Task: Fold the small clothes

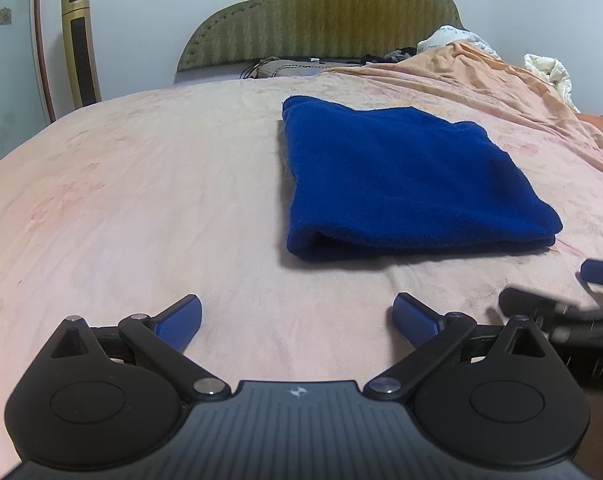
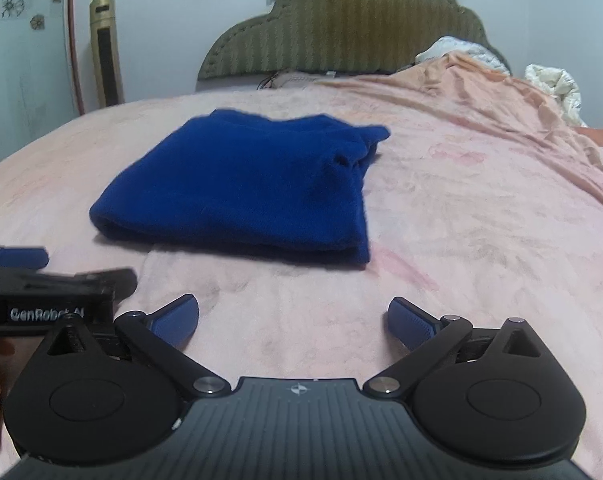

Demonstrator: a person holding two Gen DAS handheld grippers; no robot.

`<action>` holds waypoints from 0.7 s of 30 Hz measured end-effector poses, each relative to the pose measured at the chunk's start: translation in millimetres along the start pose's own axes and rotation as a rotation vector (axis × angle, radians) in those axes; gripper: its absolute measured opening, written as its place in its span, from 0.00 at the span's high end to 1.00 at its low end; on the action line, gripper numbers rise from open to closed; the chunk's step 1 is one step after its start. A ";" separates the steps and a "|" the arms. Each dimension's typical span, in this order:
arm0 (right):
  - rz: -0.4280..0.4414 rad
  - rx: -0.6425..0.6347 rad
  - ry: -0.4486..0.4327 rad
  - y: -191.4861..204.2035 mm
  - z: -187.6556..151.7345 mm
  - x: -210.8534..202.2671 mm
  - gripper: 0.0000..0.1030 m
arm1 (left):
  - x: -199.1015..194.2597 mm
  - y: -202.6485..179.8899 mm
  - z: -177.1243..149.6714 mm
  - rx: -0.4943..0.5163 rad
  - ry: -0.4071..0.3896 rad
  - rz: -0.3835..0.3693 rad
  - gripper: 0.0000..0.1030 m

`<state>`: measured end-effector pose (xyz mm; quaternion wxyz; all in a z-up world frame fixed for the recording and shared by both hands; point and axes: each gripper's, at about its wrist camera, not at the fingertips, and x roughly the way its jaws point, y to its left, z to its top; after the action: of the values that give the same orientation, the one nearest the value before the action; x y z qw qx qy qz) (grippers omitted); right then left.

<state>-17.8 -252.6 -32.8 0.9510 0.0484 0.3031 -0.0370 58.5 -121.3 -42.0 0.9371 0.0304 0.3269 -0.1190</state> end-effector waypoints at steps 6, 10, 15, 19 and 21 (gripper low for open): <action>-0.017 -0.024 0.016 -4.8 6.4 6.8 0.01 | -1.1 2.2 -0.7 -0.010 -0.002 0.004 0.00; -0.004 -0.003 0.016 -7.3 1.8 4.4 0.00 | -1.1 2.7 -0.9 -0.015 -0.005 0.000 0.00; -0.026 -0.042 0.028 -6.3 -3.4 4.2 0.00 | -0.5 2.0 -0.8 -0.006 -0.002 0.007 0.00; -0.025 -0.075 0.029 -1.6 -4.6 5.4 0.00 | -0.2 2.9 -0.9 -0.006 0.000 0.006 0.00; -0.010 -0.052 0.034 -5.8 -3.6 6.0 0.00 | -0.1 2.6 -0.8 -0.005 0.000 0.007 0.00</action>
<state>-15.5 -258.1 -39.6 0.9465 0.0225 0.3202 -0.0331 58.5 -118.7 -42.7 0.9374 0.0291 0.3273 -0.1151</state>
